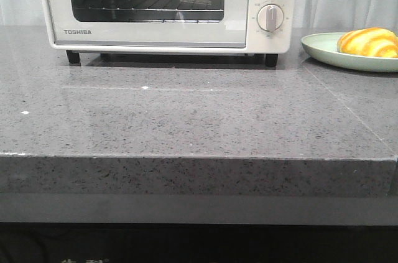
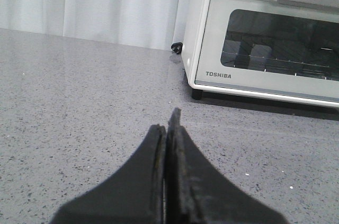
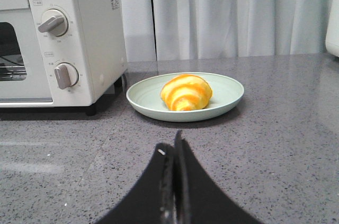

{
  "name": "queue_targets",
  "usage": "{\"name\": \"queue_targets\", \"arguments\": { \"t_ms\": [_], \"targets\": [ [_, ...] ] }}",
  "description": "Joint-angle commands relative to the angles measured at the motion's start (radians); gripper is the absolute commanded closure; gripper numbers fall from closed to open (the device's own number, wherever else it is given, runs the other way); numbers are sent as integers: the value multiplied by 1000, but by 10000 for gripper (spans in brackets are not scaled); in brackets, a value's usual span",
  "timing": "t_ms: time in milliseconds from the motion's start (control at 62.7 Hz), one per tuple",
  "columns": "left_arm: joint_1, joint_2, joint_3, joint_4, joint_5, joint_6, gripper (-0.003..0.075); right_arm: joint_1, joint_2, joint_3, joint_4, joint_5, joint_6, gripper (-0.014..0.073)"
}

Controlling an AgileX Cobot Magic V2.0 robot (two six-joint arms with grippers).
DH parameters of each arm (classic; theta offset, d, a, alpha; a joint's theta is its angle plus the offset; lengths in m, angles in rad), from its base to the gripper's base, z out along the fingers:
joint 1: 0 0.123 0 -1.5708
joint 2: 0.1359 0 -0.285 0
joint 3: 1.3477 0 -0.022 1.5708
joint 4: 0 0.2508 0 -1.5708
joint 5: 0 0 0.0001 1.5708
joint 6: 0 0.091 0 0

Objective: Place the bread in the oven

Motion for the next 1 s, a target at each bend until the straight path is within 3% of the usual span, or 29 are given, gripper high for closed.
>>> {"name": "queue_targets", "arguments": {
  "t_ms": [0,781,988],
  "targets": [
    [0,-19,24,-6,-80,3,738,-5,-21,4,-9,-86,-8,713],
    [0,-19,4,-4,-135,1,738,-5,-21,-7,-9,-97,-8,713],
    [0,-12,-165,-4,-38,1,738,-5,-20,-167,-9,69,-8,713]
  ]
}}
